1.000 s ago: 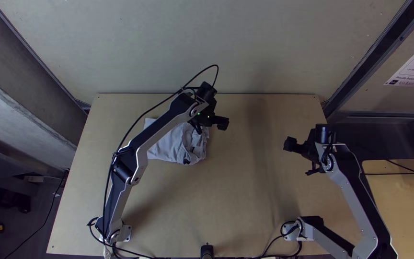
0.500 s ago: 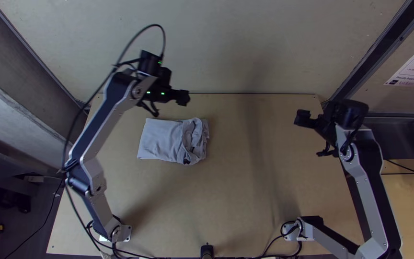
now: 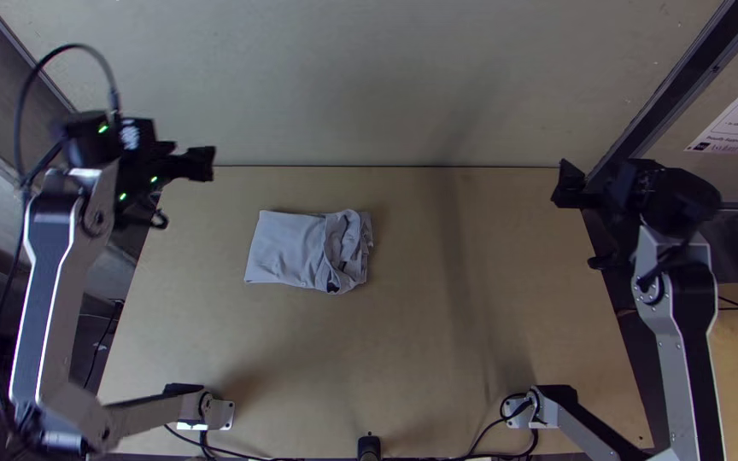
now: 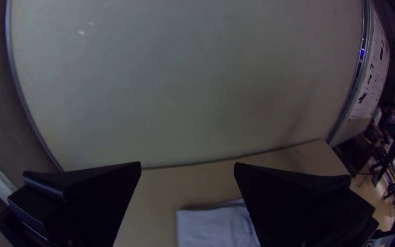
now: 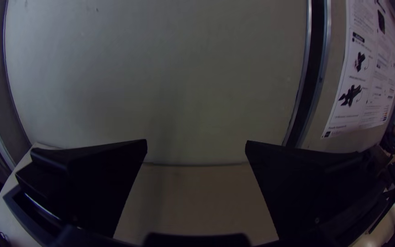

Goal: Fold the t-shirt

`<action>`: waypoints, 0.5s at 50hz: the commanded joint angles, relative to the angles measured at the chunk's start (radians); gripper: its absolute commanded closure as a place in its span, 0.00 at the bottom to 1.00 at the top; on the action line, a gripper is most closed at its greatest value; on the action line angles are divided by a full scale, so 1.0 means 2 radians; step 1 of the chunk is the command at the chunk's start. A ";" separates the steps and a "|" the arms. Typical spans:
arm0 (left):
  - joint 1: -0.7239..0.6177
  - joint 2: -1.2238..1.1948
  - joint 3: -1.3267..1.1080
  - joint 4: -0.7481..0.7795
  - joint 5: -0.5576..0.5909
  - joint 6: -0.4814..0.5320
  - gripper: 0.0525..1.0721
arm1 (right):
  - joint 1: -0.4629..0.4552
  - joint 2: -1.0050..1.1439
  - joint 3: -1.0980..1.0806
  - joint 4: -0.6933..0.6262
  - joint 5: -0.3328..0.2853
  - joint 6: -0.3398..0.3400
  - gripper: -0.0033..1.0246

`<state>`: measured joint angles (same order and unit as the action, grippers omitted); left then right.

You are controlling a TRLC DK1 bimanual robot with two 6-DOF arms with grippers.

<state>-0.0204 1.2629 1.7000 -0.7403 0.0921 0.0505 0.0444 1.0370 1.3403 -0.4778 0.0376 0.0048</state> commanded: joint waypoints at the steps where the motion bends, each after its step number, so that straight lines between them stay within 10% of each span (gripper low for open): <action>1: 0.028 -0.075 -0.074 0.051 -0.002 0.023 0.04 | -0.004 -0.031 -0.010 0.020 0.002 -0.010 0.04; 25: 0.055 -0.359 -0.390 0.234 -0.028 0.023 0.04 | -0.019 -0.252 -0.211 0.168 0.006 -0.008 0.04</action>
<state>0.0807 0.6434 1.0206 -0.3195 0.0402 0.0837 0.0162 0.6392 1.0054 -0.2031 0.0380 0.0013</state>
